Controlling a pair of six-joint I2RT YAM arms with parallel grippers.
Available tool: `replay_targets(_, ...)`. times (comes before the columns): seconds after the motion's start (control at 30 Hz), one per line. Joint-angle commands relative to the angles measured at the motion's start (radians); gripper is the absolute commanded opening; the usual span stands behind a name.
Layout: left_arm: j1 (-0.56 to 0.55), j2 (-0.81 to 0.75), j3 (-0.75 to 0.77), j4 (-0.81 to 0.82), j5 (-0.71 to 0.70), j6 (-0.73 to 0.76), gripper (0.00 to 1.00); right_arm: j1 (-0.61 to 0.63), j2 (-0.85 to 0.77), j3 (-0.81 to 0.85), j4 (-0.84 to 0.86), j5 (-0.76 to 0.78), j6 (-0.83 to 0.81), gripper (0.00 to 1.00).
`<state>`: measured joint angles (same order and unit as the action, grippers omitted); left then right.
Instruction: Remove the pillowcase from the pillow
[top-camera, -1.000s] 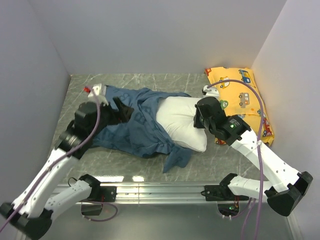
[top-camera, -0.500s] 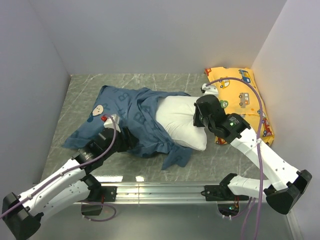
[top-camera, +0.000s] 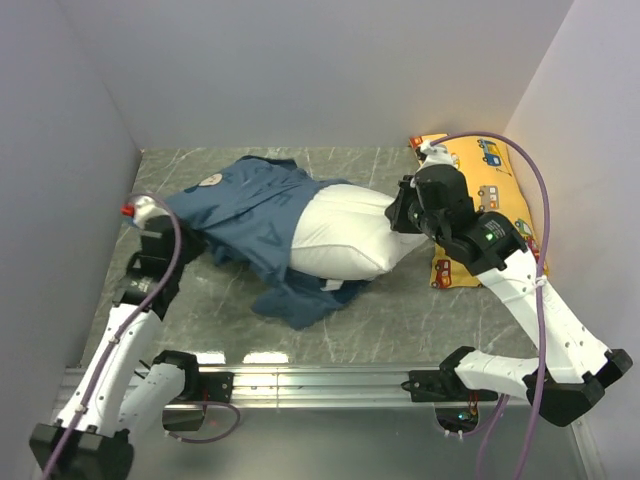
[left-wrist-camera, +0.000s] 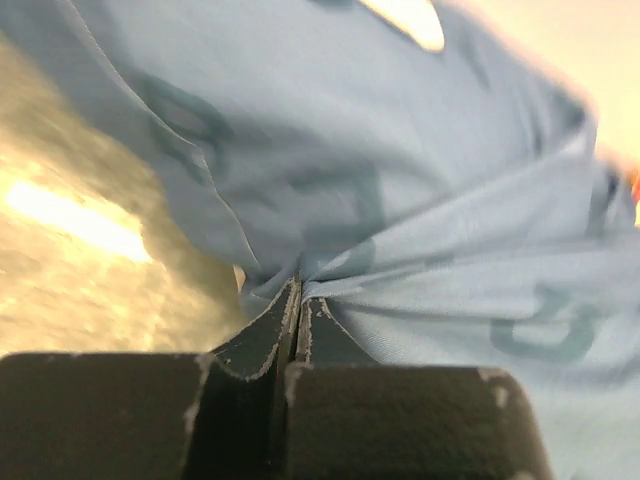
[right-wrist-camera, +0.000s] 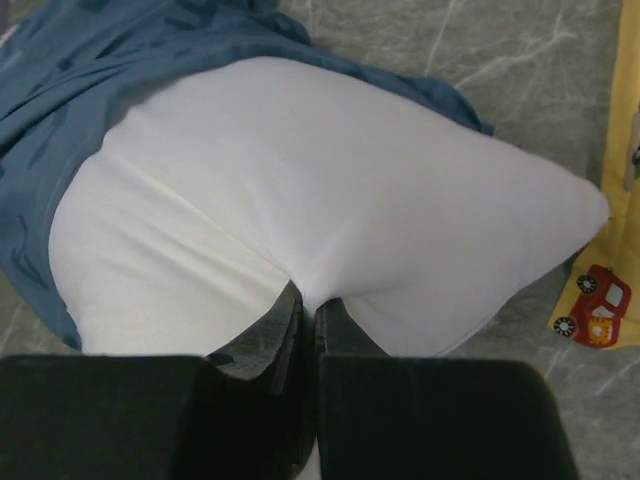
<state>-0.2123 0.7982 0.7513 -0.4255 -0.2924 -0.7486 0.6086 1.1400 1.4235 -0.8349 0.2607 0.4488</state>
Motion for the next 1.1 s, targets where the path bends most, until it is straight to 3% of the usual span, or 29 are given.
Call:
replay_targets(0.0,0.209,-0.014,0.103,-0.058,-0.099,0.107,0.0,-0.073,-0.065,0.1,-0.032,0.109,-0.061,0.0)
replay_targets(0.17,0.251,-0.037,0.373,-0.175,-0.148,0.216,0.0,-0.093,-0.121,0.063,-0.018,0.066,-0.067,0.0)
replay_targets(0.3,0.251,-0.083,0.542,-0.225,-0.047,0.284,0.01,-0.104,-0.117,-0.046,0.055,-0.021,-0.05,0.0)
replay_targets(0.43,0.251,-0.03,0.678,-0.331,0.085,0.336,0.0,-0.107,-0.048,-0.196,0.183,-0.161,-0.029,0.0)
replay_targets(0.57,0.251,-0.018,0.617,-0.302,0.194,0.345,0.01,-0.115,0.175,-0.242,0.316,-0.289,-0.015,0.0)
replay_targets(0.7,0.24,0.033,0.566,-0.285,0.254,0.347,0.01,-0.116,0.441,-0.173,0.376,-0.38,-0.015,0.0)
replay_targets(0.97,0.126,0.179,0.548,-0.191,0.165,0.321,0.01,-0.106,0.906,0.118,0.392,-0.544,-0.004,0.0)
replay_targets(1.07,0.126,0.288,0.497,-0.135,0.165,0.284,0.0,-0.09,0.98,0.143,0.387,-0.554,-0.001,0.0)
